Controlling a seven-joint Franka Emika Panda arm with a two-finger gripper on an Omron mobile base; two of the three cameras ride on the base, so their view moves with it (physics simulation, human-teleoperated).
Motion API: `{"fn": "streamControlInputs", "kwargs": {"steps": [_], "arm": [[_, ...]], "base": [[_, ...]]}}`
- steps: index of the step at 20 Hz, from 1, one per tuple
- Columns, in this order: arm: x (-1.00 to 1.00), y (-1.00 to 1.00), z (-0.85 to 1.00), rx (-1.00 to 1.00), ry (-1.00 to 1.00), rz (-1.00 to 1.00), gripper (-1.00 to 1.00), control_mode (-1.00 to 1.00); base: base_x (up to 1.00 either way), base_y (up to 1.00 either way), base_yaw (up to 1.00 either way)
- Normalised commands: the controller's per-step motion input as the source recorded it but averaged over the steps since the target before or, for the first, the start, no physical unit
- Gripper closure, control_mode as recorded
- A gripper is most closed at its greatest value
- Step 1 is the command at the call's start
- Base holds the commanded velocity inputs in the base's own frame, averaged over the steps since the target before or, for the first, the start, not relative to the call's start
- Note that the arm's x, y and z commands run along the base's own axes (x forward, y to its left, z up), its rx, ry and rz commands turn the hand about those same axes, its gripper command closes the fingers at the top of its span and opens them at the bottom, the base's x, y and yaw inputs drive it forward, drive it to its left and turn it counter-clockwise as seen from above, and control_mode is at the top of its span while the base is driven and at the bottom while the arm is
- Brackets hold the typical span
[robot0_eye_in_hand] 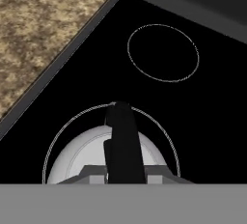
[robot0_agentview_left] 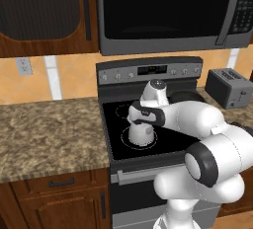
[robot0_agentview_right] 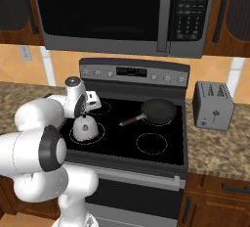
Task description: Pick the kettle from the counter and place it on a stove burner. Then turn the burner on.
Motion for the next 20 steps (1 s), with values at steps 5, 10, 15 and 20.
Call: {"fn": "streamControlInputs", "kwargs": {"steps": [5,10,15,20], "arm": [[0.0,0.0,0.04,-0.01,0.0,0.0,-1.0,-1.0],[0.0,0.0,0.16,-0.04,0.01,0.0,-1.0,-1.0],[0.0,0.0,0.6,-0.01,0.03,-0.05,-1.0,-1.0],[-0.31,0.0,0.57,0.0,0.08,-0.15,-1.0,-1.0]], "base": [[0.0,0.0,0.0],[0.0,0.0,0.0],[0.0,0.0,0.0],[0.0,0.0,0.0]]}}
